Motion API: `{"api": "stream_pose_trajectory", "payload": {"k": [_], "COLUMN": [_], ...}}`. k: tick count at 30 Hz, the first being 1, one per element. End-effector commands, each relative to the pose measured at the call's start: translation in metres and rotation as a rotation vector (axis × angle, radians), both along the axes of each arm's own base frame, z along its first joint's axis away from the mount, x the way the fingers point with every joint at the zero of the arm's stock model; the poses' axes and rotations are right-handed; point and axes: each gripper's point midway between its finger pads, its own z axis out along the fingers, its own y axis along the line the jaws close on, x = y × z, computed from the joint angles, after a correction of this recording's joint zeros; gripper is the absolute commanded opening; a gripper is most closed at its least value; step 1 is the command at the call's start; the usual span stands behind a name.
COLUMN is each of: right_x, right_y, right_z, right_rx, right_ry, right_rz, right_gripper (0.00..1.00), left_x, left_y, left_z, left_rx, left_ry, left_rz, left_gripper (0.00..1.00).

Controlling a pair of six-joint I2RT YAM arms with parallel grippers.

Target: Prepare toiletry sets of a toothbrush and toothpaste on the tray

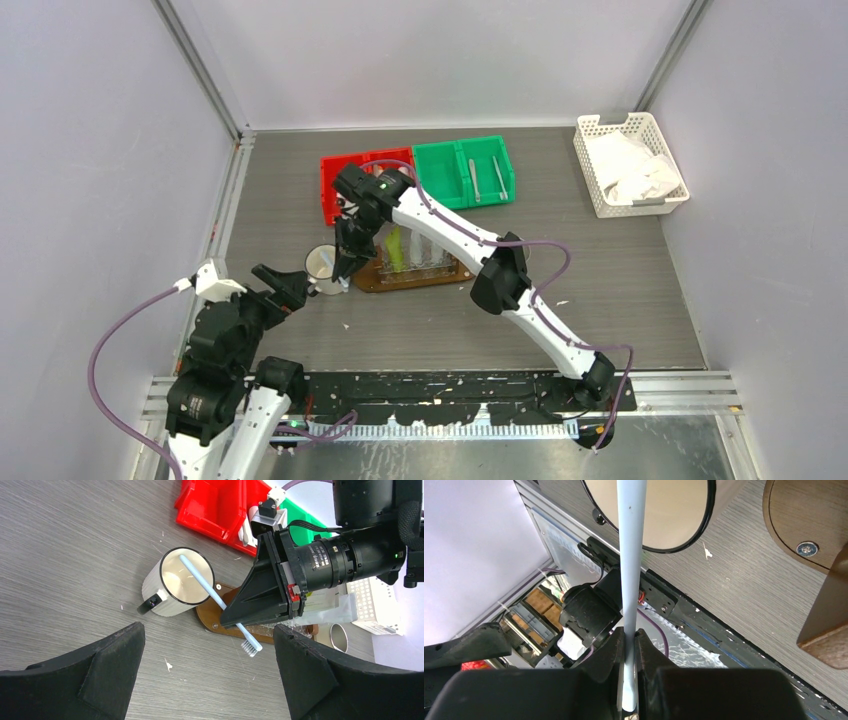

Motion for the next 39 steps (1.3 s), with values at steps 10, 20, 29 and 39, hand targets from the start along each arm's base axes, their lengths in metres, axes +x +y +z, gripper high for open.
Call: {"api": "stream_pose_trajectory", "payload": {"k": [10,20,29,39], "right_x": [0.010,0.016,0.045,0.086], "right_y": [0.007,0.009,-0.005,-0.089], "right_z": [0.000,0.004,0.070,0.165], "right_rx": [0.048,0.079,0.235,0.302], "right_ry": [0.033,0.018,-0.148,-0.471], "right_rz": [-0.019,-0.020,-0.034,-0.133], "right_gripper": [0.25,0.35,0.41,0.99], "left_x": [-0.001,0.000,-0.001,0.032], "left_y": [0.000,-0.001,-0.001,-0.019], "left_z": [0.004,0.004,0.013,0.033], "left_rx": [-0.011,-0.013,0.032,0.079], "left_ry": [-0.022,-0.018,0.017,0.085], "left_rz": [-0.001,-0.003,-0.021,-0.102], "left_gripper": [1.00,1.00,1.00,1.00]}}
